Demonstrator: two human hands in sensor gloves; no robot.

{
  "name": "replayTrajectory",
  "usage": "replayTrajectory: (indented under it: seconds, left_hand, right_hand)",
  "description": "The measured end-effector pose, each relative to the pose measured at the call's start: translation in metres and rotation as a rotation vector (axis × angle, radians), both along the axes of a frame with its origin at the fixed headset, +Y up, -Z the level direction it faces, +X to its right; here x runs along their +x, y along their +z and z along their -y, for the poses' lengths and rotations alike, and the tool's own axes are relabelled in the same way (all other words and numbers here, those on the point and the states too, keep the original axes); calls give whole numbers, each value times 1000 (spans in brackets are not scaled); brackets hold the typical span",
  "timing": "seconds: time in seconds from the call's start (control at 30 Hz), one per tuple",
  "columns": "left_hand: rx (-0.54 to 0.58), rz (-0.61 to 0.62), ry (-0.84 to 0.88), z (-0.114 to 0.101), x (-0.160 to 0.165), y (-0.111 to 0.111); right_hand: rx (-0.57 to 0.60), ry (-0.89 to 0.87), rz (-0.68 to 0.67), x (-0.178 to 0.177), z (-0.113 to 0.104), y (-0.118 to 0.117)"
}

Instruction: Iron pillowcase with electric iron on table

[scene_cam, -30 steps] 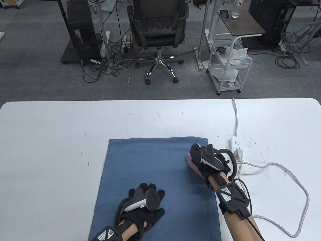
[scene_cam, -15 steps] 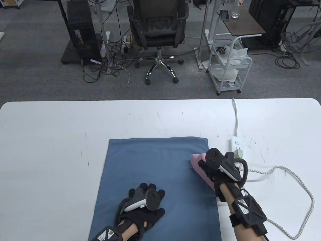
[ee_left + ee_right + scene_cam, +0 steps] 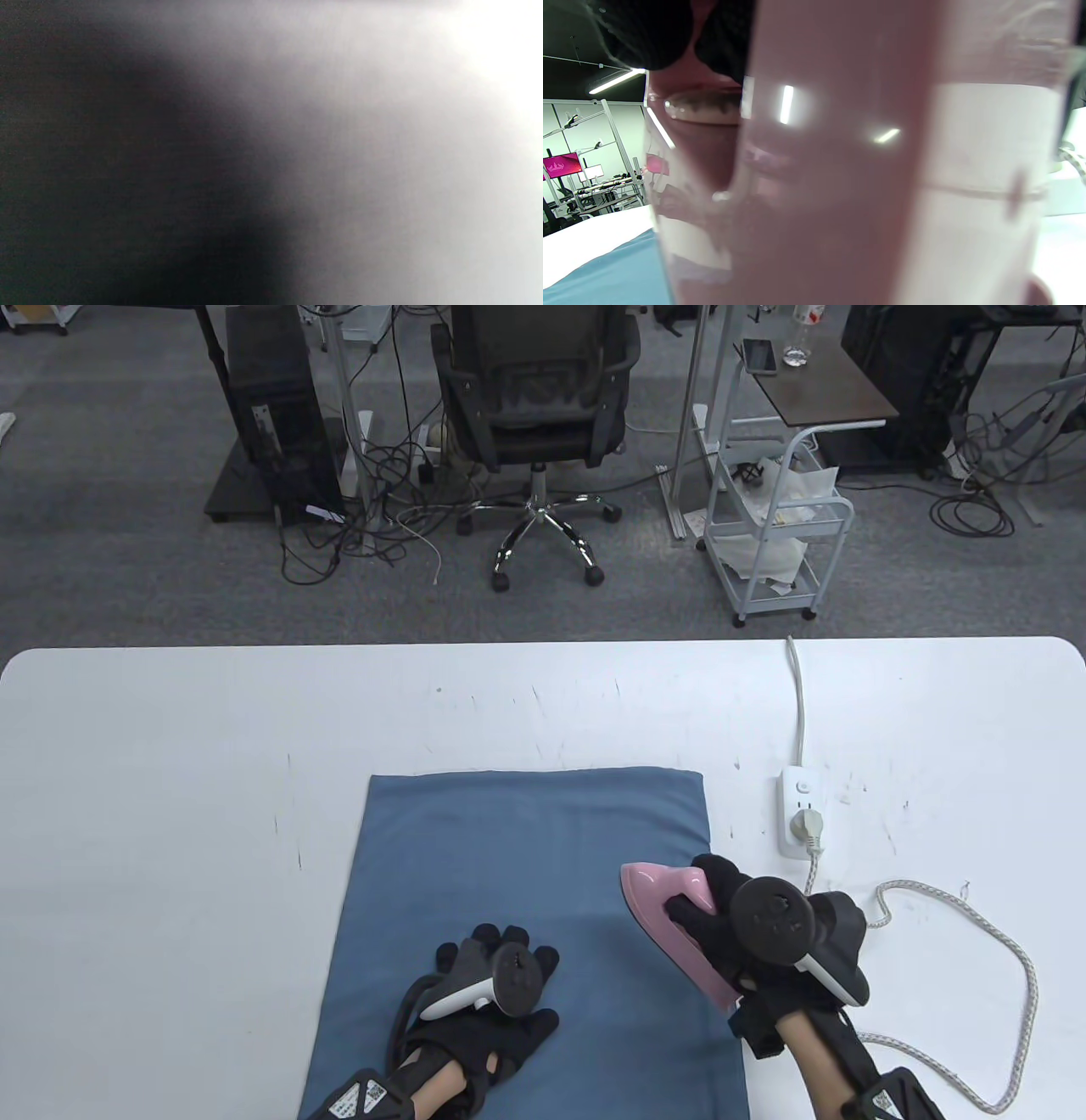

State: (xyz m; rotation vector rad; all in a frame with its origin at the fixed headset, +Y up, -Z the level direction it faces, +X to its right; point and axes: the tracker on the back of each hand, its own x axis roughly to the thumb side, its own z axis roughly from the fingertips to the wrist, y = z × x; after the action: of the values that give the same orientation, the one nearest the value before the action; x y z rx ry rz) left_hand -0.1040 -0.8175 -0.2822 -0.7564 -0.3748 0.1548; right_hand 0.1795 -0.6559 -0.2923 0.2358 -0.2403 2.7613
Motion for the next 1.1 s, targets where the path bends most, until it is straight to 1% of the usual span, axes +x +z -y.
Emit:
replayTrajectory:
  seconds: [0.13, 0.2, 0.27, 0.37, 0.43, 0.5, 0.57, 0.63, 0.7, 0.73, 0.8, 0.93, 1.1]
  left_hand:
    - [13, -5, 13, -2, 0, -1]
    - [57, -3, 0, -9, 2, -2]
    - [71, 33, -70, -21, 7, -5]
    - [98, 30, -64, -32, 13, -18]
    - [129, 10, -17, -38, 19, -36]
    - [139, -3, -1, -37, 24, -52]
    - [153, -19, -26, -31, 26, -72]
    - [160, -42, -25, -25, 25, -86]
    - [149, -71, -8, -17, 22, -94]
    - [104, -87, -7, -12, 20, -97]
    - [31, -79, 11, -5, 15, -96]
    - [5, -76, 10, -1, 10, -82]
    - [-2, -72, 7, 0, 2, -47]
  right_hand:
    - [11, -10, 3, 1, 0, -1]
    - [17, -10, 4, 2, -2, -1]
    - [28, -11, 6, 3, -4, -1]
    - [33, -16, 9, 6, -5, -2]
    - [33, -19, 15, 9, -6, -3]
    - [36, -20, 20, 11, -6, -3]
    - [37, -20, 24, 13, -7, -3]
    - [36, -17, 25, 14, -7, -2]
    - [34, -12, 27, 16, -7, -1]
    - [35, -10, 29, 16, -7, -1]
    - [33, -9, 31, 17, -7, -1]
    - [24, -1, 30, 15, -4, -4]
    - [12, 30, 15, 7, 2, -12]
